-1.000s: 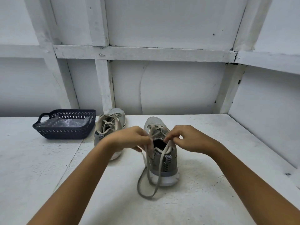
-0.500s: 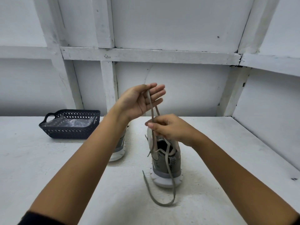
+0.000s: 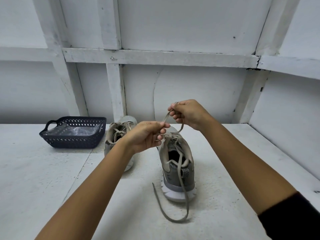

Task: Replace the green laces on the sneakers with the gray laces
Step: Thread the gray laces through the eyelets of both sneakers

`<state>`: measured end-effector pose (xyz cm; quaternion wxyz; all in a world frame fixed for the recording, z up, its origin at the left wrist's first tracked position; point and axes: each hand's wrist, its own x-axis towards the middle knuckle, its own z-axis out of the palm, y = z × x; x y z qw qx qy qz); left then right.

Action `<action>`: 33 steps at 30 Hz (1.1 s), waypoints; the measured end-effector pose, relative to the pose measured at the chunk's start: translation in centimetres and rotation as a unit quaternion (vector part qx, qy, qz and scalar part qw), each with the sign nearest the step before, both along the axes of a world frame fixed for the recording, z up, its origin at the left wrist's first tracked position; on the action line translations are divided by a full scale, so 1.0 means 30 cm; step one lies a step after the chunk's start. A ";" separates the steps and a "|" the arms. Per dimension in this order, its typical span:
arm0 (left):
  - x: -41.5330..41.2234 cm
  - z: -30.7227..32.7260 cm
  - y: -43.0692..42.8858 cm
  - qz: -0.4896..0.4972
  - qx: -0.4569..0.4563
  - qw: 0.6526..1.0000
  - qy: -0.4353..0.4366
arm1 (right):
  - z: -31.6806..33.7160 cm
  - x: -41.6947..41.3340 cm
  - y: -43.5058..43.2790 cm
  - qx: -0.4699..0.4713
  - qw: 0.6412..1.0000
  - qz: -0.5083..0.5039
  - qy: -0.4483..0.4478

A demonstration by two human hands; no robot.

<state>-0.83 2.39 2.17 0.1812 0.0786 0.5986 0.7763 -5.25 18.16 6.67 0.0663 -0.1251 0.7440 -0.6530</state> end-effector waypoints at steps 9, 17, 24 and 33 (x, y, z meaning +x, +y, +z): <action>0.021 -0.026 -0.078 -0.016 0.091 0.995 -0.031 | -0.053 -0.041 -0.027 0.011 0.999 0.013 -0.029; -0.031 -0.086 -0.033 0.137 0.188 0.967 -0.108 | -0.195 -0.024 -0.013 0.475 0.877 -0.037 0.063; -0.062 -0.132 0.015 0.210 0.087 0.969 -0.092 | -0.272 -0.029 0.000 0.281 0.958 -0.042 -0.030; -0.083 -0.173 0.060 0.252 0.148 0.952 -0.092 | -0.343 -0.033 0.019 0.098 0.992 -0.021 -0.075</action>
